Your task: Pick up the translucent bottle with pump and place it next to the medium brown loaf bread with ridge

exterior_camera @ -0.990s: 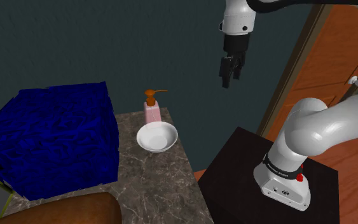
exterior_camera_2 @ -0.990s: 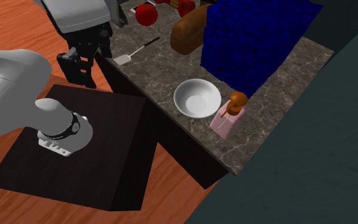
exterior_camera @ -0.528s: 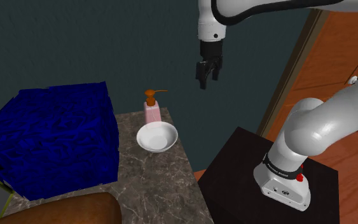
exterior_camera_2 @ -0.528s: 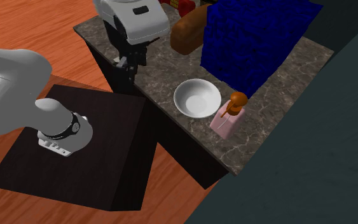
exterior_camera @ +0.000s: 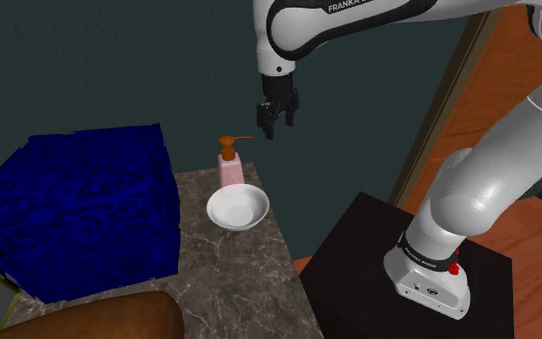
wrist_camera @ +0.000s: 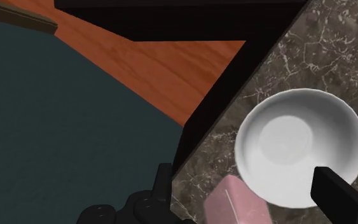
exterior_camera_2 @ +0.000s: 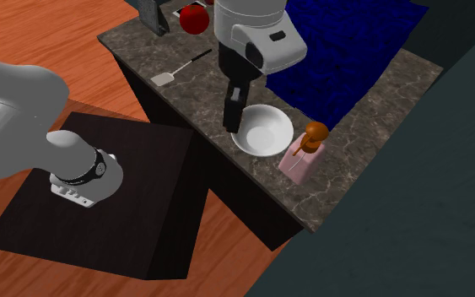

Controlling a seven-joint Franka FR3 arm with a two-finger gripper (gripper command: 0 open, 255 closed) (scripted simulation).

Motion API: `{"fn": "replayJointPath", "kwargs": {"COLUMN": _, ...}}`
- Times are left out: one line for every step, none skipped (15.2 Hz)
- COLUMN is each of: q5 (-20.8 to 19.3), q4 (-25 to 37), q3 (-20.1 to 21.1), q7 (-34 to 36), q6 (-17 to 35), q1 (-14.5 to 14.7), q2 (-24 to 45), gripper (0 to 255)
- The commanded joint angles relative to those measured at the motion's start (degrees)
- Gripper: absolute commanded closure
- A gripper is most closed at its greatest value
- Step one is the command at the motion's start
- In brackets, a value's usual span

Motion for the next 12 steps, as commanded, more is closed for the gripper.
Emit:
{"fn": "replayJointPath", "kwargs": {"q5": -1.13, "q4": 3.28, "q3": 0.71, "q7": 1.1, "q6": 1.31, "q1": -0.09, "q2": 4.32, "gripper": 0}}
{"fn": "replayJointPath", "kwargs": {"q5": -1.79, "q4": 4.98, "q3": 1.02, "q7": 1.66, "q6": 1.9, "q1": -0.09, "q2": 6.54, "gripper": 0}}
{"fn": "replayJointPath", "kwargs": {"q5": -2.47, "q4": 6.76, "q3": 1.31, "q7": 2.23, "q6": 2.42, "q1": -0.09, "q2": 8.77, "gripper": 0}}
{"fn": "replayJointPath", "kwargs": {"q5": -3.2, "q4": 8.62, "q3": 1.57, "q7": 2.8, "q6": 2.85, "q1": -0.04, "q2": 11.0, "gripper": 0}}
{"fn": "replayJointPath", "kwargs": {"q5": -3.95, "q4": 10.56, "q3": 1.8, "q7": 3.38, "q6": 3.2, "q1": 0.02, "q2": 13.25, "gripper": 0}}
{"fn": "replayJointPath", "kwargs": {"q5": -4.73, "q4": 12.58, "q3": 2.0, "q7": 3.95, "q6": 3.47, "q1": 0.14, "q2": 15.51, "gripper": 0}}
{"fn": "replayJointPath", "kwargs": {"q5": -5.53, "q4": 14.69, "q3": 2.16, "q7": 4.51, "q6": 3.66, "q1": 0.28, "q2": 17.78, "gripper": 0}}
{"fn": "replayJointPath", "kwargs": {"q5": -6.34, "q4": 16.89, "q3": 2.29, "q7": 5.06, "q6": 3.76, "q1": 0.47, "q2": 20.06, "gripper": 0}}
{"fn": "replayJointPath", "kwargs": {"q5": -7.16, "q4": 19.18, "q3": 2.38, "q7": 5.59, "q6": 3.77, "q1": 0.7, "q2": 22.36, "gripper": 0}}
{"fn": "replayJointPath", "kwargs": {"q5": -7.99, "q4": 21.58, "q3": 2.44, "q7": 6.09, "q6": 3.7, "q1": 0.97, "q2": 24.69, "gripper": 0}}
{"fn": "replayJointPath", "kwargs": {"q5": -8.81, "q4": 24.09, "q3": 2.45, "q7": 6.56, "q6": 3.54, "q1": 1.28, "q2": 27.03, "gripper": 0}}
{"fn": "replayJointPath", "kwargs": {"q5": -9.62, "q4": 26.71, "q3": 2.43, "q7": 6.99, "q6": 3.29, "q1": 1.64, "q2": 29.4, "gripper": 0}}
